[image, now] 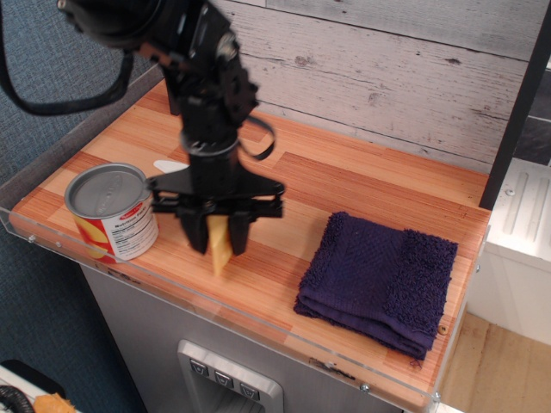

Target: Move the cheese between the can and the yellow knife.

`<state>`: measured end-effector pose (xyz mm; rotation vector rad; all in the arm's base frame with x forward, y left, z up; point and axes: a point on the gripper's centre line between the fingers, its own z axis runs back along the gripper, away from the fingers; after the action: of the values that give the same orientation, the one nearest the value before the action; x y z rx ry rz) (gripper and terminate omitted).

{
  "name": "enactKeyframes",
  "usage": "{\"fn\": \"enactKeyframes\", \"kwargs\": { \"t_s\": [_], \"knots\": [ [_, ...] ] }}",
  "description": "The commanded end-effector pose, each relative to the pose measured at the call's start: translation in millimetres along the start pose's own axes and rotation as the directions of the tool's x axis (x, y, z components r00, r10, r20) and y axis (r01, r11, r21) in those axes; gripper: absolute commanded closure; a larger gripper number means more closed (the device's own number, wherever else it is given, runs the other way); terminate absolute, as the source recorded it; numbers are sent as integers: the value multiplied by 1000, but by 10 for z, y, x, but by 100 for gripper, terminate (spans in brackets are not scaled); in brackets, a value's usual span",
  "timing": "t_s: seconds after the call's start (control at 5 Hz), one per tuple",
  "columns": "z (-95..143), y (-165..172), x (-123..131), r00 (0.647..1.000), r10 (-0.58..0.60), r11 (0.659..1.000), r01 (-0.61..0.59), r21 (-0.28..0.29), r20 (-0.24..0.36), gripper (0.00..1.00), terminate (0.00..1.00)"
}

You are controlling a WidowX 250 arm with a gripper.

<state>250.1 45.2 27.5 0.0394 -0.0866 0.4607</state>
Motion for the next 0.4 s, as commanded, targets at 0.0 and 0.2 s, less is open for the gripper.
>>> {"fn": "enactKeyframes", "kwargs": {
  "t_s": [0.0,0.2],
  "knots": [
    [-1,112,-56,999,29,999,-28,-36,23,100,0],
    [20,109,-80,999,24,998,-23,-57,25,0,0]
  ]
}}
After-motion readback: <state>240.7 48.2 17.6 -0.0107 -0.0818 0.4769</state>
